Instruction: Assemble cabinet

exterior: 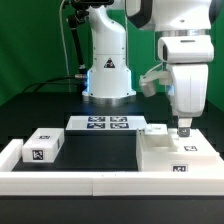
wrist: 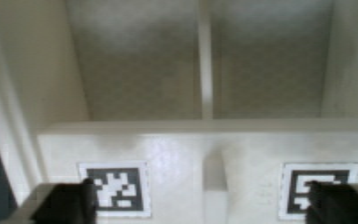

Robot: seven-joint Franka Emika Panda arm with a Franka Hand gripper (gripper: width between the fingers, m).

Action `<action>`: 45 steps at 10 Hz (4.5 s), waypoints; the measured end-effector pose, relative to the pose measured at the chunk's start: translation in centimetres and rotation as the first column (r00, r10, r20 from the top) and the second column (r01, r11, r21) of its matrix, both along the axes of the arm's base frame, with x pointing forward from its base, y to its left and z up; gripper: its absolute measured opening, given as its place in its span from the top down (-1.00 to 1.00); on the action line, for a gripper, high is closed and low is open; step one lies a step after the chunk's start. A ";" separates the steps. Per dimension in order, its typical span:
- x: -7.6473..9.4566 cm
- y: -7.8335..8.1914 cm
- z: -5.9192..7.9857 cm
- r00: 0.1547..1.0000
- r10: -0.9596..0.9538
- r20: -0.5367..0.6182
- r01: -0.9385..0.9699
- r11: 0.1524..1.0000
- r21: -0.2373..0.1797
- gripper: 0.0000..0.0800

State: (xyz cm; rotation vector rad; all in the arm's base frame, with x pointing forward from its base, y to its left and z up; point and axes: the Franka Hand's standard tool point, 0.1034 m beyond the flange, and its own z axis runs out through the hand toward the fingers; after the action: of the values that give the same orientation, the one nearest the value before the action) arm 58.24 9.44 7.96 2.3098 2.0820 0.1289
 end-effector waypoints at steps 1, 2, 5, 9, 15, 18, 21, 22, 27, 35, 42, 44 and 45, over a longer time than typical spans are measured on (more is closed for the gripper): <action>-0.3 0.0 0.4 1.000 0.002 0.003 -0.002 1.000 -0.004 -0.87; -0.9 0.0 0.8 1.000 -0.007 0.017 0.007 1.000 -0.002 -0.96; -5.2 0.0 2.0 0.994 -0.101 0.049 0.100 0.995 0.008 -0.99; -11.1 -0.4 0.6 0.993 -0.105 0.050 0.104 0.994 0.021 -0.99; -14.5 0.1 -1.7 0.993 -0.120 0.019 0.119 0.992 0.037 -0.99; -16.4 0.0 -3.5 0.992 -0.125 0.002 0.124 0.991 0.054 -0.99; -17.4 0.3 -5.4 0.991 -0.131 -0.015 0.132 0.988 0.076 -0.99; -17.7 0.2 -6.0 0.990 -0.136 -0.027 0.138 0.987 0.078 -0.99; -18.0 -0.1 -6.7 0.989 -0.147 -0.036 0.149 0.985 0.082 0.48; -17.6 -0.2 -5.1 0.990 -0.137 -0.036 0.138 0.989 0.059 0.83; -13.7 -1.7 -1.7 0.993 -0.113 -0.041 0.113 0.994 -0.005 0.83; -12.2 -1.9 -1.1 0.992 -0.123 -0.043 0.122 0.992 -0.012 0.83; -12.0 -1.9 -1.1 0.992 -0.123 -0.041 0.123 0.992 -0.011 0.83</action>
Offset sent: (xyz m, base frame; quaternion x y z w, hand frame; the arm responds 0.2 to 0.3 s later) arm -0.0564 -0.0062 0.0201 -0.0401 -0.0167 0.0809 0.9958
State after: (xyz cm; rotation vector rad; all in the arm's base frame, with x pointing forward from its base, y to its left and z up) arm 46.20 7.53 6.85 2.4484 1.9468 0.0690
